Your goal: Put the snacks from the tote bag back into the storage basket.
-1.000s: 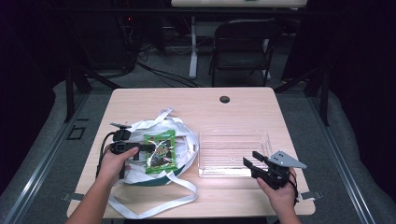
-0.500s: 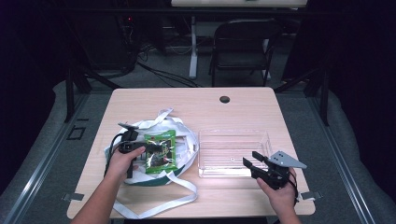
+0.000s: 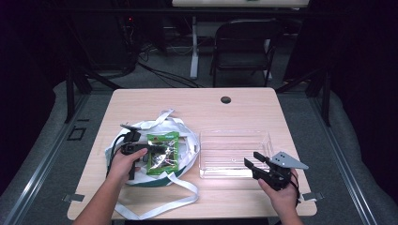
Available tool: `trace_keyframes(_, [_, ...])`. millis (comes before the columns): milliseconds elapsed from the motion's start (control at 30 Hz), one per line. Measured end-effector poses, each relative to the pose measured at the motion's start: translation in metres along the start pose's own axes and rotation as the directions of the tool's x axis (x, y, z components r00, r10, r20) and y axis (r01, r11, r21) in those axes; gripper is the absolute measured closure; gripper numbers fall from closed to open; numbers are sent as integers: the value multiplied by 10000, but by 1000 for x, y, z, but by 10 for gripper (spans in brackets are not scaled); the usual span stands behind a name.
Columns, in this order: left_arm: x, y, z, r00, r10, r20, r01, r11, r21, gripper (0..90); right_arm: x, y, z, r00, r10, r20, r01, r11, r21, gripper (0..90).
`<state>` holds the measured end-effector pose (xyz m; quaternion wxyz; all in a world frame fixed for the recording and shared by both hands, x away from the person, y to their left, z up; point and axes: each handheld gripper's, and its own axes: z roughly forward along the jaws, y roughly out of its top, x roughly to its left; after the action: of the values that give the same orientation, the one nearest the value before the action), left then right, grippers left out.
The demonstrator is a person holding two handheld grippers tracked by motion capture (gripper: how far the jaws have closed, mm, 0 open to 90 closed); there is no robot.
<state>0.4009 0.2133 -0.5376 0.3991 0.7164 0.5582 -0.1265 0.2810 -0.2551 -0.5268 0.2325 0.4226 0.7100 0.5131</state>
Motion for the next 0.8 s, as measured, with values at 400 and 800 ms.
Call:
trace_keyframes(400, [-1,-7,-10,9945,1017,255,-1014,9948,-131,553,0,0,0,10000,-16,37,16,10000,31,496])
trace_keyframes(800, [-11,0,-17,9796,1972,391,-1966,9803,-191,688,-2,-1,1,10000,49,74,-50,9999,105,496])
